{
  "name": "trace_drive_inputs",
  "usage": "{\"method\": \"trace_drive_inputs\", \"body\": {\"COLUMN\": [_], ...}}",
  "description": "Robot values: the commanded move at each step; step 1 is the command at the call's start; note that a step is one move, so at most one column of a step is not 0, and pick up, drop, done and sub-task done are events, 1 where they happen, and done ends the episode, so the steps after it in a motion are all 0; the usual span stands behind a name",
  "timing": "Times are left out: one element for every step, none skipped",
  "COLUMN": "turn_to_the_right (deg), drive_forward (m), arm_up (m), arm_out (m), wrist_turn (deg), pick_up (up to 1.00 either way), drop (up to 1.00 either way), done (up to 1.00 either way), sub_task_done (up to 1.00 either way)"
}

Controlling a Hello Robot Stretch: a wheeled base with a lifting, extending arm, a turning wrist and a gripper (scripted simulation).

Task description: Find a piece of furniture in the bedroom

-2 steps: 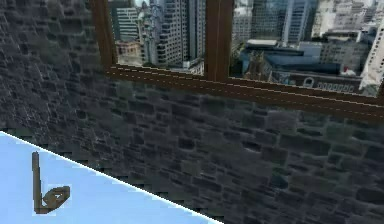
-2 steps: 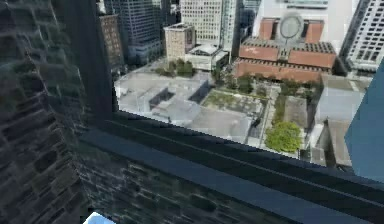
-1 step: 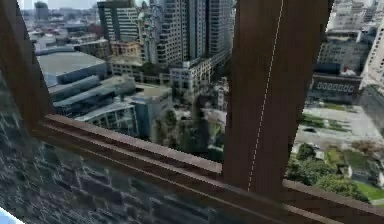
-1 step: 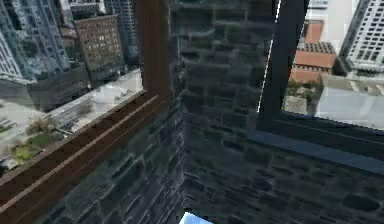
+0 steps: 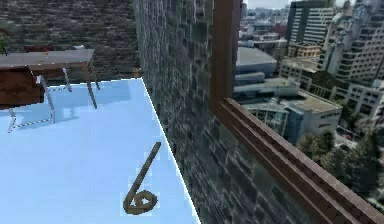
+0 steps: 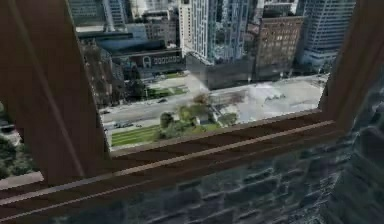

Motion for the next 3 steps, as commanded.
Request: {"method": "trace_drive_inputs", "body": {"turn_to_the_right": [-18.0,0.0,-21.0], "drive_forward": [0.0,0.6,0.0], "arm_up": [0.0,0.0,0.0], "arm_out": [0.0,0.0,0.0], "wrist_turn": [0.0,0.0,0.0], "pick_up": [0.0,0.0,0.0], "drop": [0.0,0.0,0.0], "done": [0.0,0.0,0.0], "sub_task_done": [0.0,0.0,0.0]}}
